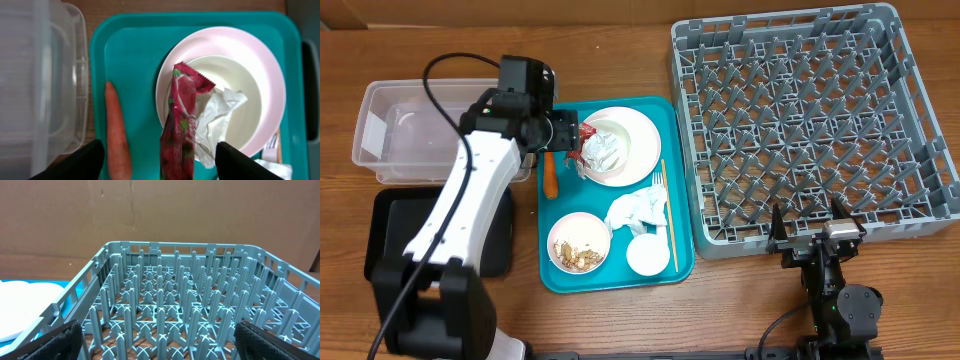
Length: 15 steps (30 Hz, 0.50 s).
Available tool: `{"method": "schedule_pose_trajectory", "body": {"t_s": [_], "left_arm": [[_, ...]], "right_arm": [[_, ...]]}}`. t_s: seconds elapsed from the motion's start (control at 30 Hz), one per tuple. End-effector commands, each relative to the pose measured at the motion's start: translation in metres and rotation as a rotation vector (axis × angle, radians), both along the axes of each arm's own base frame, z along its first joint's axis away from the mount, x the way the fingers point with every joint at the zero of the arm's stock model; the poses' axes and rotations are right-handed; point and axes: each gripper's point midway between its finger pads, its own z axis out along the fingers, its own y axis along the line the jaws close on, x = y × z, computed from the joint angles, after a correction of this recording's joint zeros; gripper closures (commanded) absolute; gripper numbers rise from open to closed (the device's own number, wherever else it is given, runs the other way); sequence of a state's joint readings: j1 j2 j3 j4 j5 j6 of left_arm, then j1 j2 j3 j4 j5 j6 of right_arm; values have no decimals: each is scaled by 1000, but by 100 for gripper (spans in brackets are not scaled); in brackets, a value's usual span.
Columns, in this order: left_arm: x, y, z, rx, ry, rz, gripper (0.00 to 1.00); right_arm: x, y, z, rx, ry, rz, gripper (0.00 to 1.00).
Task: Sort waste into correct bins and load items into the dishwasher
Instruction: 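Move the left gripper over the red wrapper on the white plate, then grasp the red snack wrapper with the left gripper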
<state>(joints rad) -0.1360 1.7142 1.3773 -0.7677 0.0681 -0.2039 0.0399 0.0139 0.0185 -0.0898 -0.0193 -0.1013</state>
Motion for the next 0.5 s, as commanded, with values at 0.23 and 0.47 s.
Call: {"method": "schedule_pose_trajectory", "body": {"t_s": [0.23, 0.47], "left_arm": [[2, -19, -11, -90, 41, -34, 24], [-10, -24, -14, -121, 92, -49, 19]], "right_arm": [[0, 0, -2, 0, -4, -2, 0], [0, 0, -2, 0, -4, -2, 0]]}}
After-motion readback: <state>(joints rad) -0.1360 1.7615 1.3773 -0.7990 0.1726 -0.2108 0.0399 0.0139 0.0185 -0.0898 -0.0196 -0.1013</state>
